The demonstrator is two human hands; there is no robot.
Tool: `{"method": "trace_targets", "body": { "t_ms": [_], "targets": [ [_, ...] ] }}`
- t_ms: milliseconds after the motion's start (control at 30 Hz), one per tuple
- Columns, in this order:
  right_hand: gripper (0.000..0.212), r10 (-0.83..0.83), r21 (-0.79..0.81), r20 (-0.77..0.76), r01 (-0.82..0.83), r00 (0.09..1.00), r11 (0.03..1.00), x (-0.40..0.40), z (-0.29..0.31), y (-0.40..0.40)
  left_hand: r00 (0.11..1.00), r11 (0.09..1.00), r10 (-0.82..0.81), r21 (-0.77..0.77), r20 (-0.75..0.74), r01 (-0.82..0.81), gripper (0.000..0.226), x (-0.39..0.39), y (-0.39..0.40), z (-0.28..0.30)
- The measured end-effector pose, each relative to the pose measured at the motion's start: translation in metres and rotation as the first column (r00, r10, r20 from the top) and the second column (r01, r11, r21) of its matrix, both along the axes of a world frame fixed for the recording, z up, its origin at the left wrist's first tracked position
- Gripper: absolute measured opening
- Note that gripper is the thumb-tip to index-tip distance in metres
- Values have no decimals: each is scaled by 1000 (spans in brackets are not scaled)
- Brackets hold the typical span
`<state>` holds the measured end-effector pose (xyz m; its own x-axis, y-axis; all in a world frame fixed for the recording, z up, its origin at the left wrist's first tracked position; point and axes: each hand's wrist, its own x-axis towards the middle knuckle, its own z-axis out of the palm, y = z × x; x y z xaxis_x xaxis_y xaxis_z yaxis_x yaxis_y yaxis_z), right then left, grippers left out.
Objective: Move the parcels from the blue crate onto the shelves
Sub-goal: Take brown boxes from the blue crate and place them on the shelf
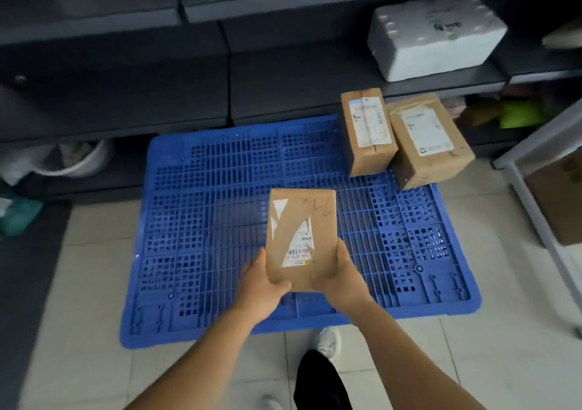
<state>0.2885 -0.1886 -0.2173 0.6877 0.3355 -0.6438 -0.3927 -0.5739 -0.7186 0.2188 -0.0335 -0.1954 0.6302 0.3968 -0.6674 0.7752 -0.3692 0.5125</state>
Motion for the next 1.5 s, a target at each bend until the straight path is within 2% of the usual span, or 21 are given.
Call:
{"method": "trace_targets", "body": {
  "t_ms": [200,300,400,600,800,967,1033,1233,1367,1500],
  "targets": [
    [67,118,62,85,-123,989,990,-42,49,53,957,973,230,-29,175,-229,93,-71,42,39],
    [79,190,93,170,-208,967,974,-64,81,82,911,952,299,-18,284,-307,87,-107,63,64],
    [87,231,135,213,-263,949,955,-86,112,112,838,911,389,-25,383,-412,88,-140,85,88],
    [85,357,191,347,-438,867,878,-118,170,177,654,798,539,-74,531,-598,86,-196,122,136],
    [91,530,252,430,-661,731,707,-144,215,251,489,645,627,-53,606,-762,94,-244,159,180],
    [99,665,234,488,-819,565,524,-177,243,307,352,487,656,-19,668,-873,93,-289,180,211],
    [99,698,233,502,-858,510,458,-196,252,327,313,430,661,-2,682,-903,91,-311,184,221],
    [87,746,327,512,-900,425,288,-273,266,380,162,237,692,-10,704,-971,89,-386,200,239],
    [84,759,318,556,-930,339,183,-331,280,416,96,137,688,1,719,-991,94,-439,216,256],
    [105,754,256,611,-961,242,101,-392,309,449,91,90,636,43,766,-995,93,-499,244,282]
  ]
}}
